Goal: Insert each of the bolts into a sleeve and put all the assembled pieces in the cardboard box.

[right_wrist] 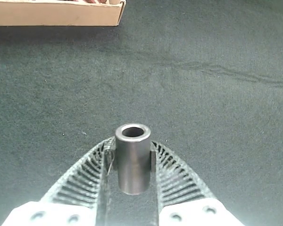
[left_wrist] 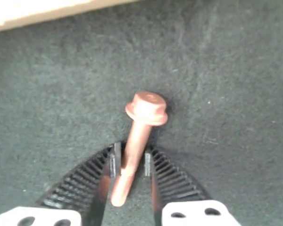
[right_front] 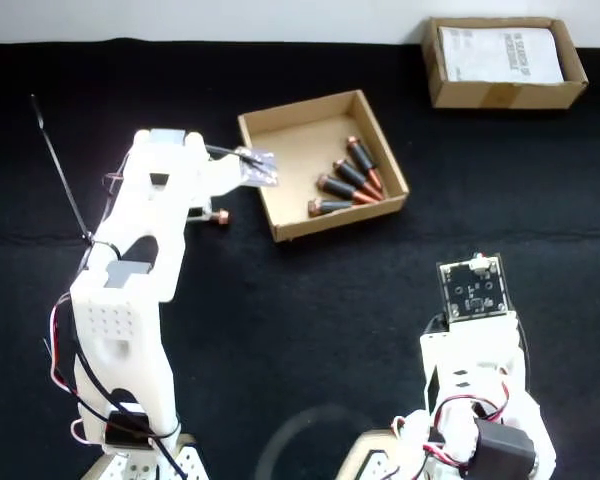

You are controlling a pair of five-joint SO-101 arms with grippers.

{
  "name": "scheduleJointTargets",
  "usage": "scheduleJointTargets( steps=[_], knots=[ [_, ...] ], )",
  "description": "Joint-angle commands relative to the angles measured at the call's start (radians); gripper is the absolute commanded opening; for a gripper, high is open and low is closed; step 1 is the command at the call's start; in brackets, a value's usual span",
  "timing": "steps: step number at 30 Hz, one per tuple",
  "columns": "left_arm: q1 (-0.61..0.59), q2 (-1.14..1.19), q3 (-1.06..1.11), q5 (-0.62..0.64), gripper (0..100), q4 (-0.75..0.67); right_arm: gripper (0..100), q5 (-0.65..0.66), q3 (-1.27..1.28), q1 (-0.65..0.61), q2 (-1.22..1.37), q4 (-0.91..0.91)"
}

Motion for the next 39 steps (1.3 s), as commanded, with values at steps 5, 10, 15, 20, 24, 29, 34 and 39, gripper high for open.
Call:
scheduleJointTargets(
  steps=[5,10,15,20,24,29,34,39],
  knots=[
    [0.073,0.007,-0.001,-0.215,1,-0.020,0.7,0.012,-0.002,0.008,0.008,0.002],
    [0.090,-0.004,-0.010,-0.068,1,-0.020,0.7,0.006,-0.002,0.008,0.010,-0.007],
    [0.099,-0.005,-0.107,0.216,1,-0.012,0.7,-0.137,0.018,0.007,0.007,-0.157],
    [0.101,-0.041,-0.272,0.603,1,0.078,0.7,-0.356,0.070,-0.051,0.008,-0.318],
    [0.107,-0.120,-0.383,0.770,1,0.247,0.7,-0.483,0.124,-0.217,0.004,-0.346],
    [0.108,-0.272,-0.438,0.959,1,0.353,0.7,-0.528,0.193,-0.430,0.004,-0.427],
    [0.107,-0.410,-0.417,1.157,1,0.356,0.7,-0.526,0.277,-0.539,0.010,-0.547],
    [0.148,-0.526,-0.348,1.356,1,0.348,0.7,-0.526,0.371,-0.570,0.010,-0.713]
  ],
)
